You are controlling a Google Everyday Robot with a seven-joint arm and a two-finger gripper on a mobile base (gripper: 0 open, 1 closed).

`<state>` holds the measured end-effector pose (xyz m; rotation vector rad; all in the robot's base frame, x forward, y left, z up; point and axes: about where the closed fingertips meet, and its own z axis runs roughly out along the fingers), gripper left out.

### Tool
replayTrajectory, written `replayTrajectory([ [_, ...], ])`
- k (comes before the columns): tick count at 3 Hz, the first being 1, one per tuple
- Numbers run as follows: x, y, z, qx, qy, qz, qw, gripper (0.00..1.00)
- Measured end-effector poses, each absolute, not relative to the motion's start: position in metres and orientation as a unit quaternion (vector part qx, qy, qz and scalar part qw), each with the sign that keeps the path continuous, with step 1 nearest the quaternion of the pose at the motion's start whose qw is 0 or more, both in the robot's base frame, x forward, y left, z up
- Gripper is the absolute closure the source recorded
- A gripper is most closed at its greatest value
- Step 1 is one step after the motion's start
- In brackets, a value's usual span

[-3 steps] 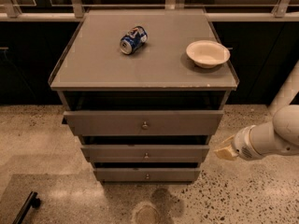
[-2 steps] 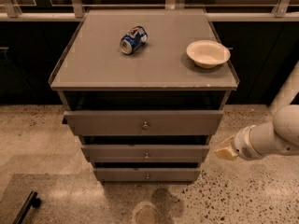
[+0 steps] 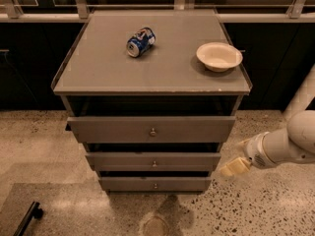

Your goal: Close bottom drawer

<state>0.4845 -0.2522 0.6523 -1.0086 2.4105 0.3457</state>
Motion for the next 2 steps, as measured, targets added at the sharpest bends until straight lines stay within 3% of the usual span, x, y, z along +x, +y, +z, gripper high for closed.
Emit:
replayTrajectory([
  [2, 0.4845, -0.2522, 0.6523, -0.37, 0.885, 0.127, 0.25, 0.0],
])
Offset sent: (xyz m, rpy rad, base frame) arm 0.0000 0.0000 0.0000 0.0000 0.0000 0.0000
